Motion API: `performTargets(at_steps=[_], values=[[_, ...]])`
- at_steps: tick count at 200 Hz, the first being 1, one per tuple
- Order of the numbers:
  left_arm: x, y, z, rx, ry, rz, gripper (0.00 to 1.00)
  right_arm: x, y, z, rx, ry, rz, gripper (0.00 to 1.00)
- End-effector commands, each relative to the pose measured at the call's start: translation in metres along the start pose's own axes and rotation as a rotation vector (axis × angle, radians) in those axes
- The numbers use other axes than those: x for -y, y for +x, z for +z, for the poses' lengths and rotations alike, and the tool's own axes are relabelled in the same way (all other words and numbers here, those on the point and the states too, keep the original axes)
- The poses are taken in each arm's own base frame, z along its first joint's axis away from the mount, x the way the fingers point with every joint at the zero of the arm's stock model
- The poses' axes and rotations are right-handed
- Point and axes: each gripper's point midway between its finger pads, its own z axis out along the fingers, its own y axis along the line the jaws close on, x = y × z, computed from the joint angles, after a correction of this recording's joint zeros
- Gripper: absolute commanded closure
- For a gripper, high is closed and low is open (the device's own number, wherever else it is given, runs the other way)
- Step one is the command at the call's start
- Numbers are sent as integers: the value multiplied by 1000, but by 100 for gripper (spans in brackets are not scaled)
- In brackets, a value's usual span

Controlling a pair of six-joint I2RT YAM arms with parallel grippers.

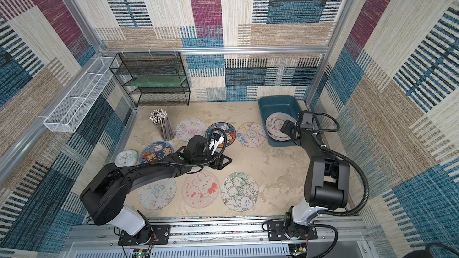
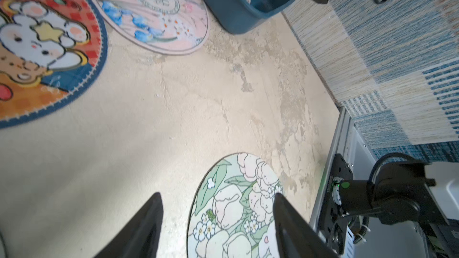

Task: Put the coasters into the storage box
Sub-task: Place the coaster in the storage box, then pick up the coaster from the center of the board.

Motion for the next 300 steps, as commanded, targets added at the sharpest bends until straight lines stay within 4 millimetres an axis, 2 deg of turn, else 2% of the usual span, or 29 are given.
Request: performTargets(at_steps=[1,46,60,80,101,119,156,177,199,227,259,300], values=[[3,16,-2,-53,-14,15,31,-19,17,-18,-25,-53,-53,18],[15,41,-4,-144,-47,75,32,-61,46,-70,-9,-152,-160,18],[17,47,-5,-162,-52,79,32,-72,65,-78,-42,-193,-186,18],[18,55,-5,-189,-63,81,32,-78,103,-76,-155,-226,-200,18],[20,62,-5,-214,-74,89,32,-77,145,-72,-261,-234,-212,18],[19,67,-5,-232,-84,98,32,-77,172,-74,-317,-244,-218,18],[13,73,3,-253,-115,83,33,-77,211,-85,-403,-276,-212,18],[14,76,11,-264,-118,68,33,-69,224,-85,-426,-259,-213,18],[10,80,21,-295,-152,62,33,-76,235,-87,-465,-297,-210,18],[5,87,29,-335,-197,77,33,-71,255,-87,-511,-277,-202,18],[1,94,32,-358,-210,65,33,-57,277,-89,-559,-242,-191,18],[-1,100,34,-376,-212,60,33,-40,295,-100,-606,-209,-176,18]])
